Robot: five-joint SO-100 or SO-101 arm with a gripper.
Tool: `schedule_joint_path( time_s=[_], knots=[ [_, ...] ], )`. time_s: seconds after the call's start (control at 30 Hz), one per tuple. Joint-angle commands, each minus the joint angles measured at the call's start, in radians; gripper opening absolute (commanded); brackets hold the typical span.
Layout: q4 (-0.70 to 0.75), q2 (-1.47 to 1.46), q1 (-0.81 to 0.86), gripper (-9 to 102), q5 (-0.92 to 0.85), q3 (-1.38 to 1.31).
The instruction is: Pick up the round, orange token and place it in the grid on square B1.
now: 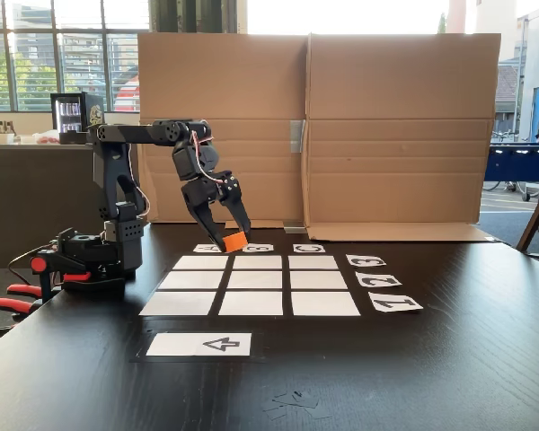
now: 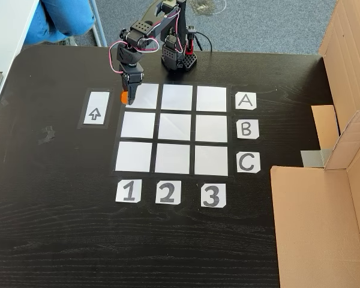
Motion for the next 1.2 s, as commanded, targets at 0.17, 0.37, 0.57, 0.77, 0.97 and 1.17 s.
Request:
schedule_joint_path(
  time_s=[0.17, 0.37, 0.57, 0.77, 0.97, 1.17],
  knots=[
    [-0.02, -0.132, -0.028, 0, 0.003, -0.087],
    [-0.029, -0.235, -0.052, 0, 0.015, -0.121],
    [-0.032, -0.318, -0.054, 0, 0.015, -0.163],
    [-0.04, -0.371, -0.061, 0, 0.015, -0.184],
    [-0.041, -0.399, -0.084, 0, 0.015, -0.186],
    [-0.041, -0.413, -0.098, 0, 0.02, -0.176]
  ],
)
